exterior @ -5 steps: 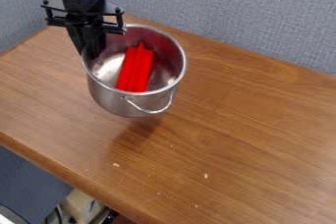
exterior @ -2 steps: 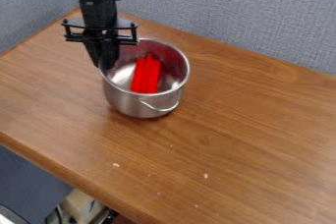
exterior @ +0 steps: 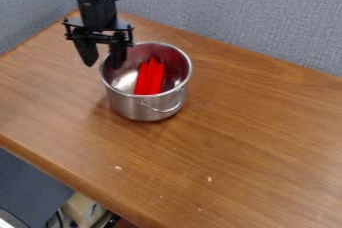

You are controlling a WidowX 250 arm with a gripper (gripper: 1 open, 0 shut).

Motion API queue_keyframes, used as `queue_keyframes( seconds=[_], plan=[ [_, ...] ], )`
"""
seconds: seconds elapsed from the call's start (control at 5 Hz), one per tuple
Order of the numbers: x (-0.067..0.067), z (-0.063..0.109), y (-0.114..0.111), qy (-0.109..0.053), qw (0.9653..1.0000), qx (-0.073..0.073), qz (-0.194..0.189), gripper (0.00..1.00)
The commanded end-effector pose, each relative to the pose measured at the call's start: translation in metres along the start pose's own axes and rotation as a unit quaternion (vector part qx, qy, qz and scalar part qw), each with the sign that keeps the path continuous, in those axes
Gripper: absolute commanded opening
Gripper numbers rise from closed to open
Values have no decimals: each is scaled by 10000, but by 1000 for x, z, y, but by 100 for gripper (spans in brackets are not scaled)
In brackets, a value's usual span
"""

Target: Move the red object from the metal pot to the table

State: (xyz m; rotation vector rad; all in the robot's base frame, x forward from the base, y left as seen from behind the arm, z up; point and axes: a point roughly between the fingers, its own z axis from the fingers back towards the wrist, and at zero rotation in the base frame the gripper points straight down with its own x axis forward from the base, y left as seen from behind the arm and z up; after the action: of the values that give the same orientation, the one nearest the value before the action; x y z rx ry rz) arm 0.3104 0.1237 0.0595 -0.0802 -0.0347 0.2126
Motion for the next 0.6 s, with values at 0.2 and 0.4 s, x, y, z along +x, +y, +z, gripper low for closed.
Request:
queue_keyframes(
  seconds=[0.2,0.4],
  plan=[
    [13,21,11,-516,9977,65,-433,100],
    [17,14,8,-512,9971,75,-551,0]
  ],
)
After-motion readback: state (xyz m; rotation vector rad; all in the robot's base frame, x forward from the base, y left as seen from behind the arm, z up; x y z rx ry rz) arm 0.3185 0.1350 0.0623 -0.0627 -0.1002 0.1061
